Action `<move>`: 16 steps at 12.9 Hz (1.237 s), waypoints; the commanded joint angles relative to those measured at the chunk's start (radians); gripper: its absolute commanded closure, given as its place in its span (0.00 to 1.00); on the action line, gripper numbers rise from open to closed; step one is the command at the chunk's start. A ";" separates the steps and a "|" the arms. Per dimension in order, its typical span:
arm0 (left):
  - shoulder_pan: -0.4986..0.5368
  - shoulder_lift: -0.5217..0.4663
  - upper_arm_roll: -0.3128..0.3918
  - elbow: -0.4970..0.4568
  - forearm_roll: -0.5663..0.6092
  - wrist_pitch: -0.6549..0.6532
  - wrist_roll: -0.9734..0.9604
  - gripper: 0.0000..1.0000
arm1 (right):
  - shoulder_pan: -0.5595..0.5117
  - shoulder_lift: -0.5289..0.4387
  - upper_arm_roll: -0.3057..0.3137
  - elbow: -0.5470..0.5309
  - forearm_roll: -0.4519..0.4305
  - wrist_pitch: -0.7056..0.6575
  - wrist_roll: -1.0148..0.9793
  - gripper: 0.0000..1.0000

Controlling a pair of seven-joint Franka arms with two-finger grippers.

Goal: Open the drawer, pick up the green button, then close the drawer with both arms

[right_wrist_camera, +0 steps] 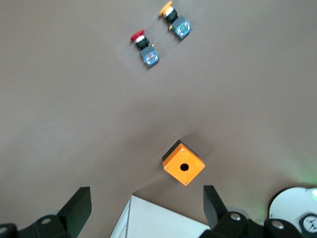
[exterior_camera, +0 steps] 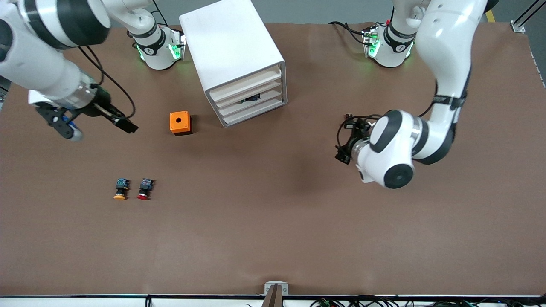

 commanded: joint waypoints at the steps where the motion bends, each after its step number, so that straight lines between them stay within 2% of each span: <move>1: -0.014 0.076 0.005 0.035 -0.120 -0.014 -0.088 0.00 | 0.052 0.027 -0.007 0.001 0.006 0.009 0.104 0.00; 3: -0.015 0.113 0.005 0.028 -0.217 -0.014 -0.137 0.00 | 0.076 0.040 -0.007 -0.003 0.006 0.024 0.161 0.00; 5: -0.032 0.171 0.007 0.035 -0.324 -0.010 -0.281 0.01 | 0.105 0.057 -0.007 -0.003 0.006 0.035 0.209 0.00; 7: -0.051 0.186 0.007 0.038 -0.385 0.042 -0.375 0.03 | 0.135 0.073 -0.007 -0.003 0.006 0.064 0.270 0.00; 10: -0.100 0.226 0.007 0.037 -0.423 0.046 -0.460 0.18 | 0.170 0.104 -0.007 -0.005 0.058 0.108 0.351 0.00; 16: -0.193 0.298 0.007 0.037 -0.584 0.046 -0.553 0.33 | 0.245 0.149 -0.007 -0.002 0.137 0.219 0.508 0.00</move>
